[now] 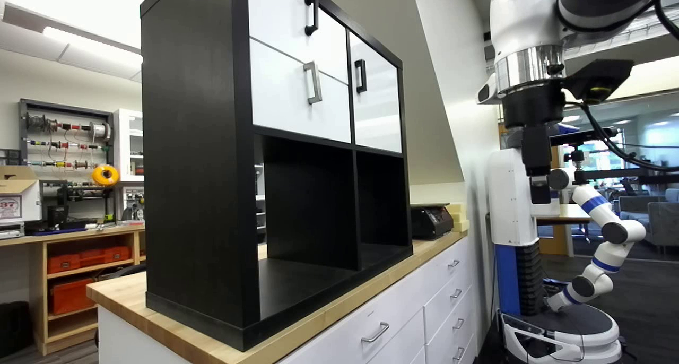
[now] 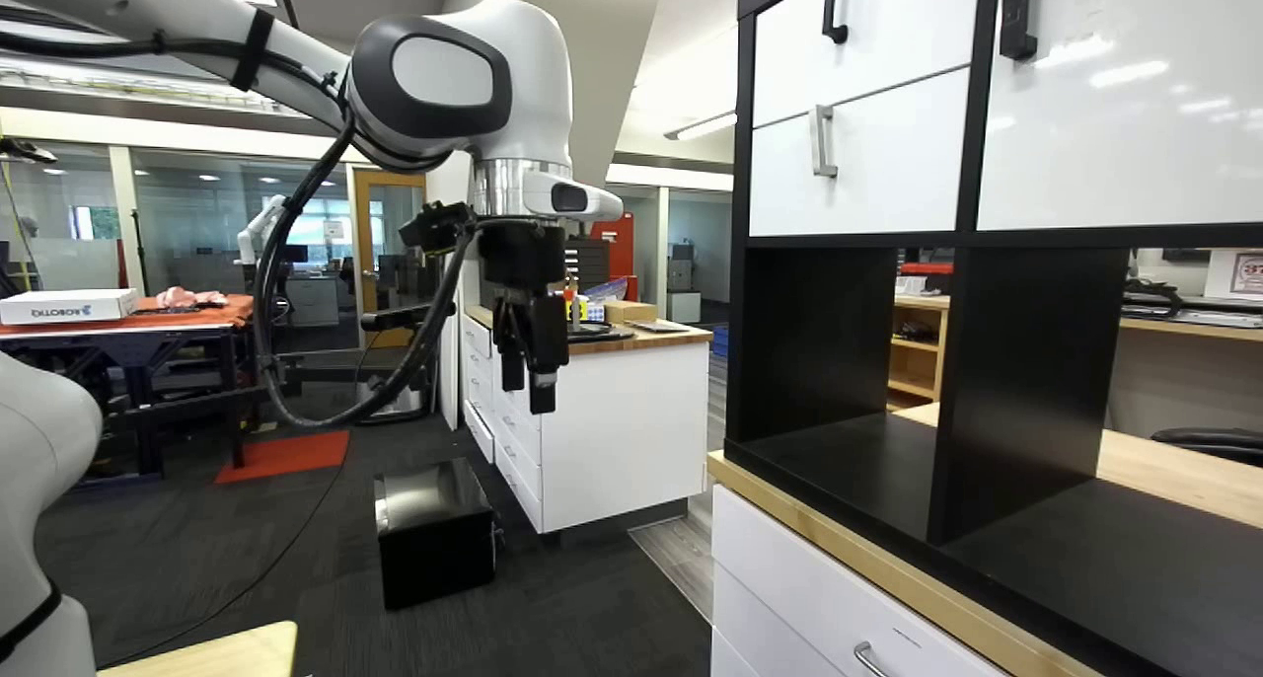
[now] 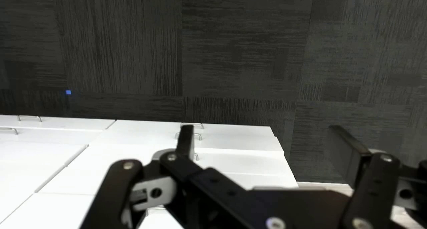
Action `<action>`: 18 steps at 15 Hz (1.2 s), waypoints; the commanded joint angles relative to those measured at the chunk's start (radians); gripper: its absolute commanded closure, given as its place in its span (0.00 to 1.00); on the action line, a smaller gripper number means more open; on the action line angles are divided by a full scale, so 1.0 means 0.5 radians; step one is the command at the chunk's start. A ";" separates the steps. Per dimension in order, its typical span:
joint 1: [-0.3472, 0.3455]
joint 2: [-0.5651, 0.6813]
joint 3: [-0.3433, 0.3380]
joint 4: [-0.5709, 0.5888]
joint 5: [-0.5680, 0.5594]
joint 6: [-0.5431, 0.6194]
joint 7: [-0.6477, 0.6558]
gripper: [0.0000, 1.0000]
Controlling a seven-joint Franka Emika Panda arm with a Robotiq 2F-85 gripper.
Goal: Open the bottom drawer on the right
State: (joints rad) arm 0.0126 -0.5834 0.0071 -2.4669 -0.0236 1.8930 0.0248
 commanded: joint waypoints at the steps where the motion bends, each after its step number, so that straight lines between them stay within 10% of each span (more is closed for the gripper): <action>1: -0.021 0.036 0.011 0.116 -0.008 0.096 0.026 0.00; 18: -0.048 0.058 0.037 0.398 -0.025 0.487 0.124 0.00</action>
State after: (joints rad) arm 0.0080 -0.5719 0.0092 -2.3092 -0.0253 2.1078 0.0567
